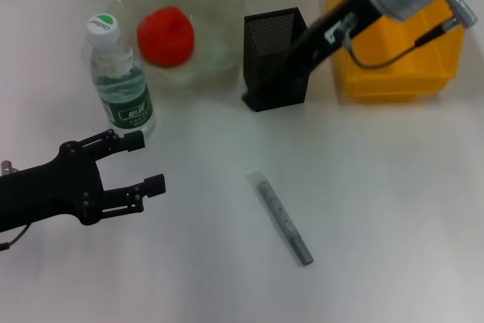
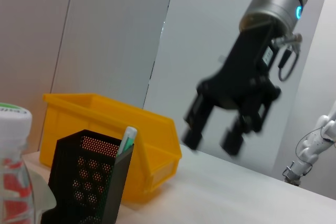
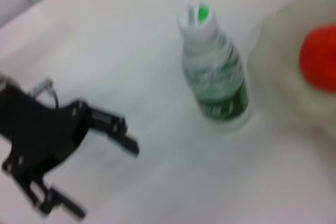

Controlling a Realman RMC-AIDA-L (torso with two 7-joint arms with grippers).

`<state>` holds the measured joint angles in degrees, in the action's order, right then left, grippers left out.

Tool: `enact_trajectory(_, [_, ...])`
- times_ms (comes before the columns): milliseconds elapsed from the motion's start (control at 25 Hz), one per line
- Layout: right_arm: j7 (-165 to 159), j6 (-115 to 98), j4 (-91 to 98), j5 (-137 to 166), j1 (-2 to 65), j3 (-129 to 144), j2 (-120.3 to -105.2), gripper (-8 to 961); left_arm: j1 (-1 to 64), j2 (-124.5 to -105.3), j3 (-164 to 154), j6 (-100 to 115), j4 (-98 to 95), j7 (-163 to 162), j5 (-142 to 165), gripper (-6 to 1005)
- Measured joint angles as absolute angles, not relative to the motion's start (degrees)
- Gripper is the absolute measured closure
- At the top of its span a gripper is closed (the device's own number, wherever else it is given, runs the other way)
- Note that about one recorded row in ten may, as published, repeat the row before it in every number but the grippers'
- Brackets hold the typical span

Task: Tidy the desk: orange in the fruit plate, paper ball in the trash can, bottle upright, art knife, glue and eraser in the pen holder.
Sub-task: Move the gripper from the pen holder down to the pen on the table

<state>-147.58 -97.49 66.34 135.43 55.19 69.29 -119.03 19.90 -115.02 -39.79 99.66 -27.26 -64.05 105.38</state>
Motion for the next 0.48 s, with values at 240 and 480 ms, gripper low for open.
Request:
enact_trajectory(240, [-148.33,-97.02,57.76,137.29,57.31,74.61,-119.39,335,19.87,-114.97,-39.84,99.6,-27.29,-63.99,105.37,140])
enact_trajectory(480, [-148.62,-91.34,52.93,137.34,57.4,85.52,-119.61,336,19.77,-114.74,-39.94,99.56,-27.33,-63.98,105.38,140])
